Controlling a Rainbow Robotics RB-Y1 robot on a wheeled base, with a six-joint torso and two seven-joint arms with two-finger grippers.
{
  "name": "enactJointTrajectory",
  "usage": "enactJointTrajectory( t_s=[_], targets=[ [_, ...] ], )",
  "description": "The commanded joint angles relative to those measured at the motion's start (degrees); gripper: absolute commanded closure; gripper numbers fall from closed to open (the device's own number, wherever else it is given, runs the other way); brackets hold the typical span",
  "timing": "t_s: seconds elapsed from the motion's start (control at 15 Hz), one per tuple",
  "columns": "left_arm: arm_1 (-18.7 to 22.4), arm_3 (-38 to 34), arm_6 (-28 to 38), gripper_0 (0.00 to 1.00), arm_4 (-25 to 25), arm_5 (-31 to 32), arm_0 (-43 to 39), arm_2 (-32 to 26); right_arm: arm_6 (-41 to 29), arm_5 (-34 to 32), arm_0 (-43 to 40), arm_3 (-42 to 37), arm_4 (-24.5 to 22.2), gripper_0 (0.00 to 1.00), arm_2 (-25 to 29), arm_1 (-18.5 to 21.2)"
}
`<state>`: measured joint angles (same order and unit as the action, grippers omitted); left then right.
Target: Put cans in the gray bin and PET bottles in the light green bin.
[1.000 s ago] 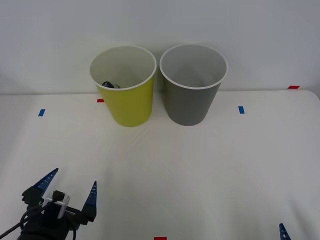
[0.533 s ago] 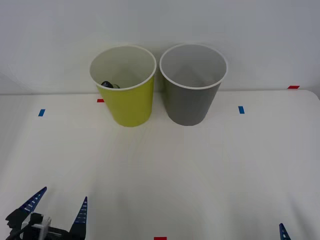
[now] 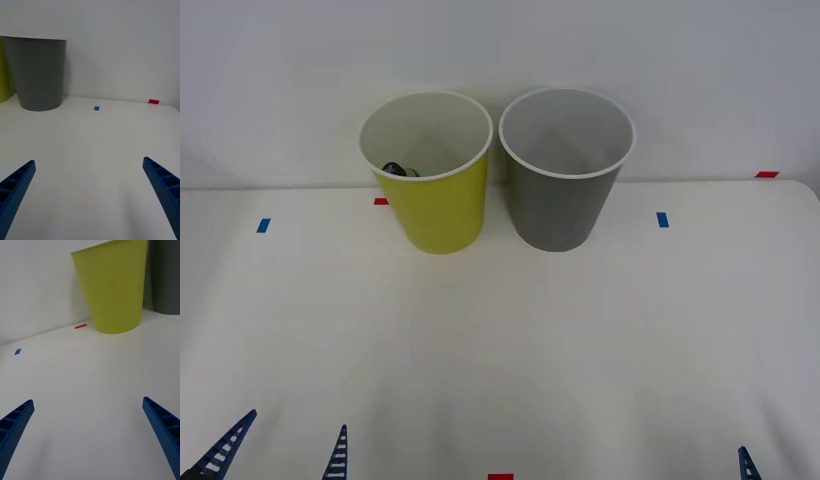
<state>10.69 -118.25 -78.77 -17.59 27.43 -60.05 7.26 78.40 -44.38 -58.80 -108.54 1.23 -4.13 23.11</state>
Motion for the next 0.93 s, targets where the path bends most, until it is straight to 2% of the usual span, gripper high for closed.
enactJointTrajectory(
  t_s=[0.07, 0.93],
  targets=[
    [0.2, 0.0, 0.0, 0.0, 0.1, 1.6, -1.2, -0.1, 0.0, 0.0, 0.0, 0.0, 0.0, 0.0, 0.0, 0.0],
    [0.2, 0.4, -0.4, 0.0, 0.3, 1.8, -2.4, 0.2, 0.0, 0.0, 0.0, 0.0, 0.0, 0.0, 0.0, 0.0]
  ],
)
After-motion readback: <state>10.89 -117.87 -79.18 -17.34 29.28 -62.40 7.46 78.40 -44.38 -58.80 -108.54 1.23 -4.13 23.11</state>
